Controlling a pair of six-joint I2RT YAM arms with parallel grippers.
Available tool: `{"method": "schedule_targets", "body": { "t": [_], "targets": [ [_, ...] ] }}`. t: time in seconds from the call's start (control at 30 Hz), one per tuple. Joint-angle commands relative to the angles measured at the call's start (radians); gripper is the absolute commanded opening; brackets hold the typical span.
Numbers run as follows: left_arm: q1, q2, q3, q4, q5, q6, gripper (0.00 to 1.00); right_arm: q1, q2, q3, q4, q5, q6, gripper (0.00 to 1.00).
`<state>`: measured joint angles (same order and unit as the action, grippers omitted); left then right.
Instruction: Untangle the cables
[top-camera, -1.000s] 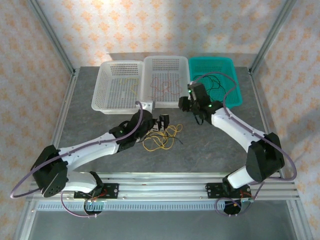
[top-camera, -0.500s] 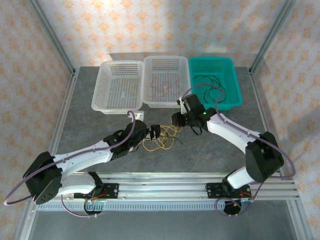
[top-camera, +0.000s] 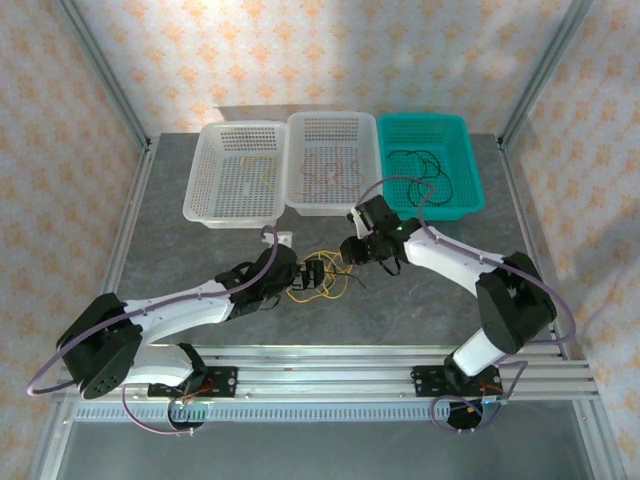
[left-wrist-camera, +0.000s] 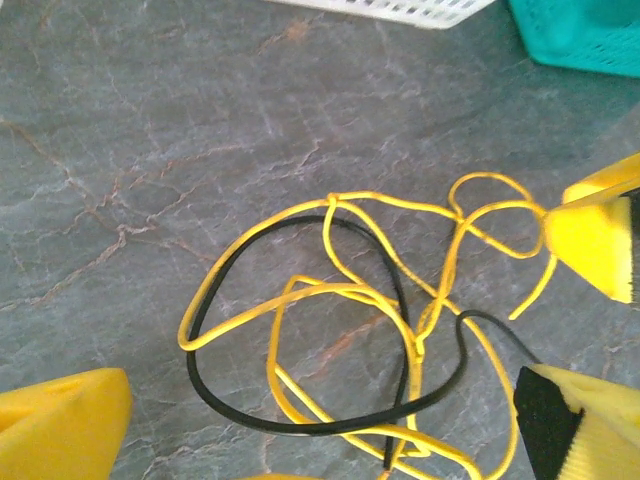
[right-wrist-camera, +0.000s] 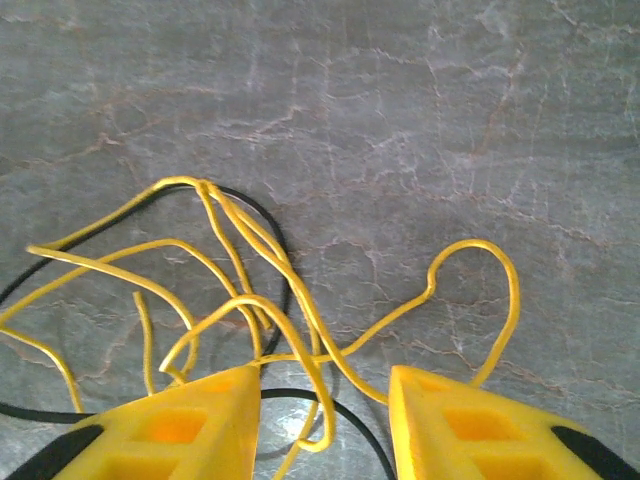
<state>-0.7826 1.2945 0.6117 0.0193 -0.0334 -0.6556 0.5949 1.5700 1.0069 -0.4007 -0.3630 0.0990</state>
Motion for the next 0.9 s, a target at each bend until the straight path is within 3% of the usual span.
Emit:
{"method": "schedule_targets", "body": {
  "t": [0.0, 0.27, 0.87],
  "targets": [
    [0.013, 0.03, 0.031, 0.003, 0.009, -0.006, 0.99, 0.003, 0.016, 0.005, -0.023, 0.044, -0.016, 0.38],
    [0.032, 0.089, 0.061, 0.013, 0.022, -0.001, 0.99, 0.003, 0.053, 0.013, 0.022, 0.004, -0.008, 0.37],
    [0.036, 0.22, 0.149, -0.026, 0.004, 0.029, 0.99, 0.003, -0.01, -0.012, 0.053, -0.01, 0.003, 0.14]
  ]
}}
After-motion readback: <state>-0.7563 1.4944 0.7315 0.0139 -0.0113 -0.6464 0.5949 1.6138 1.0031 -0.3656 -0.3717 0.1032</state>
